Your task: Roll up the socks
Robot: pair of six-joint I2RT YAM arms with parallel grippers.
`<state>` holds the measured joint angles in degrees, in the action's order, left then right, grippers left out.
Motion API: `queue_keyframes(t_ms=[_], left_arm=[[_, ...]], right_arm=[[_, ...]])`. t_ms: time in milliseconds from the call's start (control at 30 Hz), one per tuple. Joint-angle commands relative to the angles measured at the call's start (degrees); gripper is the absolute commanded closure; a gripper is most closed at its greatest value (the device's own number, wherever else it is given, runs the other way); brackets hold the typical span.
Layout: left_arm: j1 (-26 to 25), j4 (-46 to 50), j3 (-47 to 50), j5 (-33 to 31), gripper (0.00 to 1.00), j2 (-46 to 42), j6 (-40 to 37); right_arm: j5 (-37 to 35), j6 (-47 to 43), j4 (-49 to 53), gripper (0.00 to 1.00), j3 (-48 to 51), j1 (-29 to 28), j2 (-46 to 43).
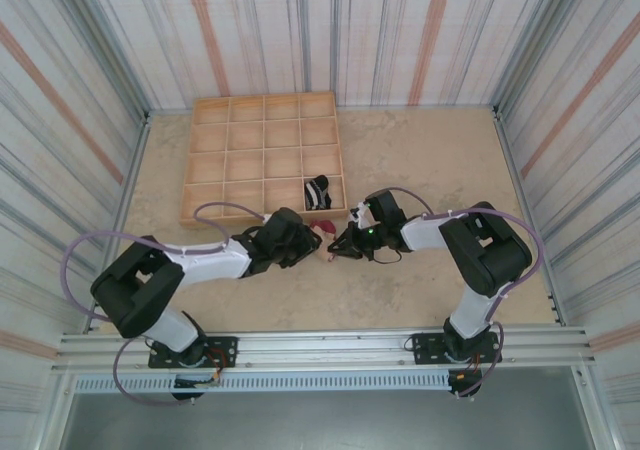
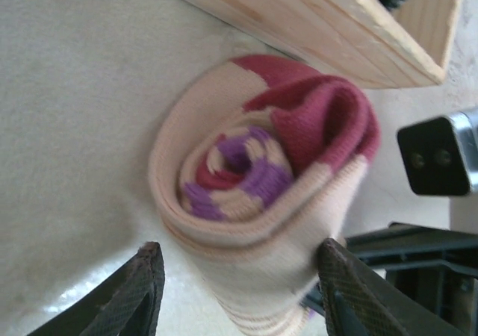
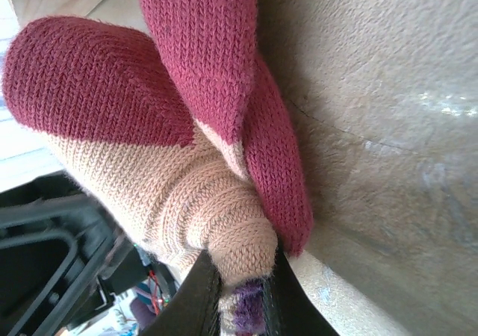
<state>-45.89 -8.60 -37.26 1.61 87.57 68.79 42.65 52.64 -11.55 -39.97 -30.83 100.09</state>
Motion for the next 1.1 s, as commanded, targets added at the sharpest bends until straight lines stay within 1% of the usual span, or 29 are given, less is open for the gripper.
queue_keyframes(t_ms=[0, 167, 267, 333, 400, 433, 500, 567, 600, 700, 833, 900, 1067], left_arm=[[0.7, -0.8, -0.4, -1.0, 0.46, 2.0, 0.0], [1.0, -0.2, -1.5, -0.3, 0.5, 5.0, 0.9], [1.1, 3.5, -3.6, 0.0, 0.56, 6.8, 1.4], [1.4, 5.1, -4.9, 0.6, 0.6, 8.0, 1.3], [1.7, 7.3, -6.3, 1.3, 0.69, 9.0, 1.1], [1.8, 8.7, -7.1, 1.7, 0.72, 9.3, 1.0], [2.0, 11.8, -8.8, 2.8, 0.84, 10.3, 0.1], [2.1, 13.2, -9.9, 3.9, 0.9, 10.7, -0.8], [2.2, 14.7, -10.6, 4.3, 0.92, 10.6, -1.1], [2.1, 19.8, -12.8, 4.7, 0.93, 9.6, -2.6], [2.3, 27.2, -16.6, 6.0, 0.93, 9.1, -5.2], [2.3, 30.2, -18.1, 6.9, 0.93, 9.2, -5.9], [2.3, 31.8, -18.7, 9.2, 0.93, 9.0, -5.1]], right_arm=[[-2.4, 3.8, 7.4, 1.0, 2.9, 0.8, 2.3], [-1.6, 4.8, 5.6, 1.0, 3.4, 0.9, 1.8], [-1.7, 3.9, 5.1, 0.94, 3.8, 0.9, 0.5], [-1.9, 3.2, 4.4, 0.89, 4.4, 0.9, -0.9], [-2.7, 1.8, 5.1, 0.83, 4.7, 0.8, -2.8], [-2.9, 0.9, 5.5, 0.79, 4.6, 0.7, -3.6], [-4.3, -1.7, 7.5, 0.67, 4.3, 0.4, -5.9], [-6.3, -4.4, 9.9, 0.59, 4.0, 0.0, -8.1], [-7.6, -5.9, 11.4, 0.57, 3.7, -0.4, -9.5], [-13.5, -10.5, 16.5, 0.5, 2.4, -2.4, -13.8], [-25.9, -17.2, 22.9, 0.41, 0.2, -7.8, -19.3], [-31.4, -19.9, 23.2, 0.37, 0.0, -10.7, -21.2], [-40.8, -25.4, 20.5, 0.33, 0.5, -17.6, -22.8]])
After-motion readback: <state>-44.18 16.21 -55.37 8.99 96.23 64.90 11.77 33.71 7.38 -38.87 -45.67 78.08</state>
